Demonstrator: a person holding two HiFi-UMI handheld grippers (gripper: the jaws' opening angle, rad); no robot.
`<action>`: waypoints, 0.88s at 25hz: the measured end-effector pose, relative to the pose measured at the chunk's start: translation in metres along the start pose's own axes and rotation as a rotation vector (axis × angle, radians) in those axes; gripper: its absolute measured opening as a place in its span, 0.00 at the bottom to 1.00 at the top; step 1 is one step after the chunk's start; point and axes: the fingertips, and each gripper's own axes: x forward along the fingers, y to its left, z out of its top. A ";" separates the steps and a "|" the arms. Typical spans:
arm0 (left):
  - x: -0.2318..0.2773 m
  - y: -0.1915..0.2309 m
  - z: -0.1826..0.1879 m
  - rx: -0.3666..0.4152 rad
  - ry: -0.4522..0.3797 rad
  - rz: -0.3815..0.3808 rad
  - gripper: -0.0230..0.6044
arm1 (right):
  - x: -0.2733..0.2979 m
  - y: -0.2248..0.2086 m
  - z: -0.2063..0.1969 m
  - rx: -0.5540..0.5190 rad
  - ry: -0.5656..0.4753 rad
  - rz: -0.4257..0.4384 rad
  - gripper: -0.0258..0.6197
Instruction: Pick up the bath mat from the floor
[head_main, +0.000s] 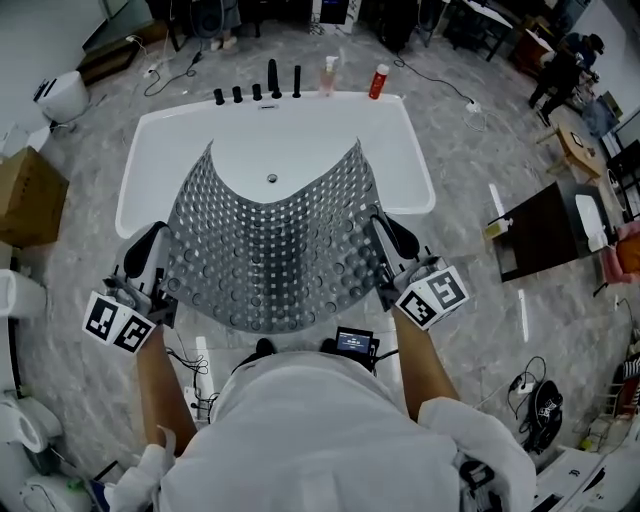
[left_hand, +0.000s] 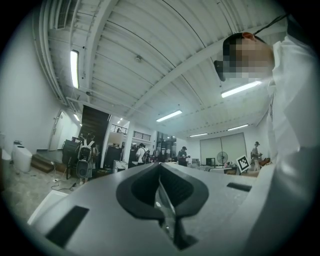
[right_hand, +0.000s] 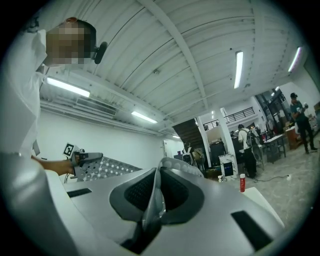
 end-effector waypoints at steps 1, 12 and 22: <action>0.000 -0.001 0.003 0.004 -0.005 -0.001 0.05 | 0.001 0.001 0.002 0.000 -0.005 0.001 0.10; -0.014 0.000 0.013 0.006 -0.021 0.007 0.05 | 0.001 0.011 0.013 -0.010 -0.028 0.010 0.10; -0.015 0.003 0.013 0.004 -0.037 0.016 0.05 | 0.002 0.007 0.011 -0.004 -0.031 0.016 0.10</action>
